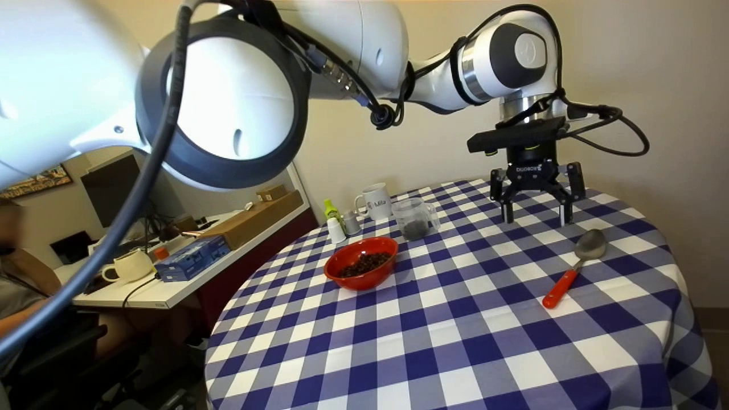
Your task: Put a spoonful of the things in the red bowl into the jug
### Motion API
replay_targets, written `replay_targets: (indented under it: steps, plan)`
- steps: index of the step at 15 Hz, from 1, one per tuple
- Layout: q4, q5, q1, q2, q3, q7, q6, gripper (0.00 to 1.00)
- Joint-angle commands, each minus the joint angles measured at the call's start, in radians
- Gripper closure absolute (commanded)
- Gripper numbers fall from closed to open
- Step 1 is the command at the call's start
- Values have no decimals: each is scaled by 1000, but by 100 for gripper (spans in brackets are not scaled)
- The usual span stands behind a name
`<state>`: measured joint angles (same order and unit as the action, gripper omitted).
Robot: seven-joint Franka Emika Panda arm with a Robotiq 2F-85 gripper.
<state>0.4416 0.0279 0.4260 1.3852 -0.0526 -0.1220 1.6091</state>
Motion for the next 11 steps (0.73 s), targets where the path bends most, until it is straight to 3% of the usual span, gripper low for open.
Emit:
replay_targets:
  steps: [1,11]
  plan:
    - [1,-2,-23,-20,-13,-4,40,0]
    - [19,-8,-14,-20,-11,-1,30,0]
